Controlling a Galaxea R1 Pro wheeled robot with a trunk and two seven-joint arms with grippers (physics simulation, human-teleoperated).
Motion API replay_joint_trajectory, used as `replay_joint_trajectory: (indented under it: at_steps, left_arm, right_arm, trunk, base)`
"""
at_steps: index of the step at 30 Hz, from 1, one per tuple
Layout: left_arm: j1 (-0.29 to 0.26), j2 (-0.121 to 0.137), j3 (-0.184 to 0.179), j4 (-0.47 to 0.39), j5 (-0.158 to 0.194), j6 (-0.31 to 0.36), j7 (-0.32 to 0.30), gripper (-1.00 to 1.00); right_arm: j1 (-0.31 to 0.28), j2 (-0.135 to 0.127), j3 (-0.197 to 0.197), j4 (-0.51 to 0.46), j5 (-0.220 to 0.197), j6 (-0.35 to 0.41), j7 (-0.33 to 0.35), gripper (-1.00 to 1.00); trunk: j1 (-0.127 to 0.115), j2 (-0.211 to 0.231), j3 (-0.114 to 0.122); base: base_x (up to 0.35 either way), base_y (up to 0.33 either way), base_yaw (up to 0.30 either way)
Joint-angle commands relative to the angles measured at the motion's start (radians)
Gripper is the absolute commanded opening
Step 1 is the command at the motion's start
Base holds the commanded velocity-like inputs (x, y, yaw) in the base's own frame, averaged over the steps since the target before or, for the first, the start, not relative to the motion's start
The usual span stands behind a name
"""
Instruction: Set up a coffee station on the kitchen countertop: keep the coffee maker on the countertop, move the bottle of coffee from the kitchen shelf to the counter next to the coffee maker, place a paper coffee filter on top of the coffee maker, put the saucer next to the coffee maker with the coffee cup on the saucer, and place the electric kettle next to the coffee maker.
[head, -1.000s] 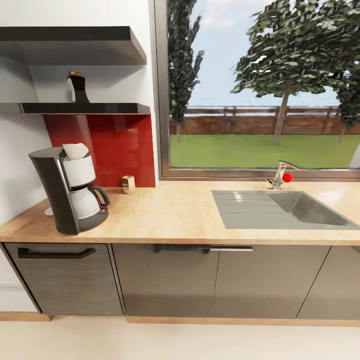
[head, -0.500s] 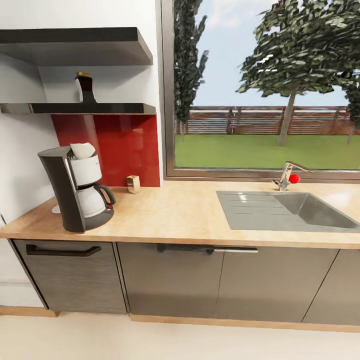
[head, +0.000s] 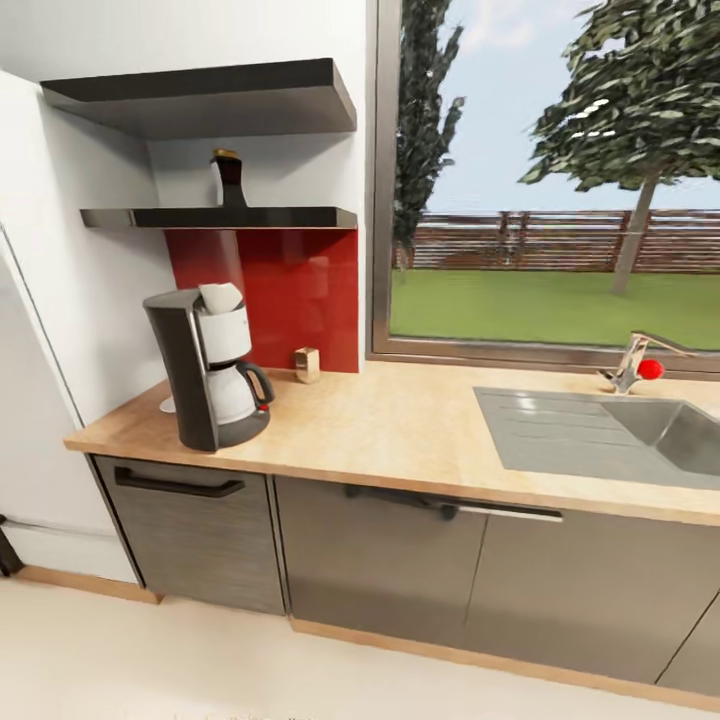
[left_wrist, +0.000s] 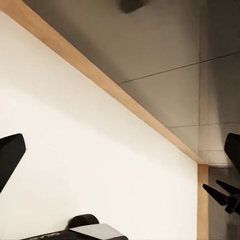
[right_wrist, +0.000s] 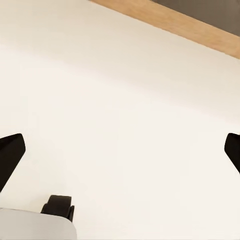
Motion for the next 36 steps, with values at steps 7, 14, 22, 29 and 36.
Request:
replay_joint_trajectory:
  at_steps: [7, 14, 22, 29, 36]
  left_arm:
    - [-0.001, 0.000, 0.009, 0.001, -0.006, 0.002, -0.003, 1.00]
    - [-0.001, 0.000, 0.008, 0.001, -0.006, 0.002, -0.003, 1.00]
    - [-0.001, 0.000, 0.009, 0.001, -0.006, 0.003, -0.003, 1.00]
    - [-0.001, -0.008, 0.008, 0.000, -0.006, 0.002, 0.048, 1.00]
    - [-0.001, -0.077, 0.002, -0.005, -0.006, -0.003, 0.366, 1.00]
  right_arm:
    - [-0.001, 0.001, 0.008, 0.000, 0.001, -0.003, -0.001, 1.00]
    - [0.000, 0.001, 0.009, 0.000, 0.001, -0.004, -0.001, 1.00]
    - [-0.001, 0.001, 0.009, 0.000, 0.001, -0.004, -0.001, 1.00]
    - [0.000, 0.006, 0.012, 0.016, 0.009, -0.002, 0.001, 1.00]
    - [0.001, 0.025, 0.012, 0.105, 0.010, 0.000, 0.000, 1.00]
  trunk:
    - [0.000, -0.001, -0.001]
    - [0.000, -0.001, -0.001]
    - [0.000, -0.001, -0.001]
    - [0.000, -0.001, -0.001]
    - [0.000, -0.001, -0.001]
  base:
    - [0.000, 0.000, 0.259]
    - [0.000, 0.000, 0.259]
    - [0.000, 0.000, 0.259]
    - [0.000, 0.000, 0.137]
    - [0.000, 0.000, 0.014]
